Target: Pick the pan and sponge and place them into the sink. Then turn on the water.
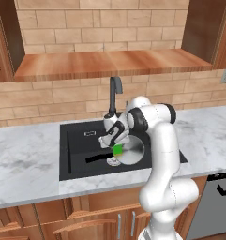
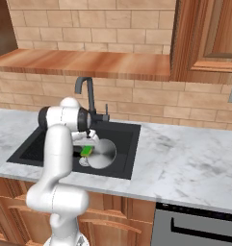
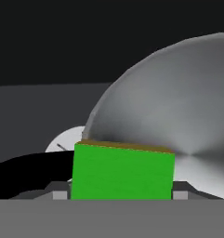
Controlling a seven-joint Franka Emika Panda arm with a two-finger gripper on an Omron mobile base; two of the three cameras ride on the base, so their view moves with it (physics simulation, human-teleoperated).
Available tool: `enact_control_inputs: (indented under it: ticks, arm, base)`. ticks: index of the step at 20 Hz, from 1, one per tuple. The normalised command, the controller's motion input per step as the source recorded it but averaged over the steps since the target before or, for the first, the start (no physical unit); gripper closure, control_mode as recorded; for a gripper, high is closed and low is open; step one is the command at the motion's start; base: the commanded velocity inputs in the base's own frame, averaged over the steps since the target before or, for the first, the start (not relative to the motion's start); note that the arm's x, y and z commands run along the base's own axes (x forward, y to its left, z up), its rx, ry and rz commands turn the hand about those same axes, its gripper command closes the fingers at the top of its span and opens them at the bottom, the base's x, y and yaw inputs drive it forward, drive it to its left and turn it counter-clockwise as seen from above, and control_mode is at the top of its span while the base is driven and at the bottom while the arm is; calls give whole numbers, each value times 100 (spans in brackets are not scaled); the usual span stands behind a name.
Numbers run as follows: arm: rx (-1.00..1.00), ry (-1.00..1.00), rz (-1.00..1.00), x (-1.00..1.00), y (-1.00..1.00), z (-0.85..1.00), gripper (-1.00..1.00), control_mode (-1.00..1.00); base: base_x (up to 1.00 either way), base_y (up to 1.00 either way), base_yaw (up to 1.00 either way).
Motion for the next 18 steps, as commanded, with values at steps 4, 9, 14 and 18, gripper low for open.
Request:
enact_control_inputs:
  ticks: [4,9,14,18]
  arm:
    - [0,0,0,39,-10,-56,100,-100]
    - [0,0,0,30,-6,-47,100,-100]
    - [0,0,0,17,-1,-23,-100,-100]
    - [0,0,0,0,-6,7,-100,-100]
  base:
    - [0,0,0]
    - [0,0,0]
    - [0,0,0]
    - [0,0,0]
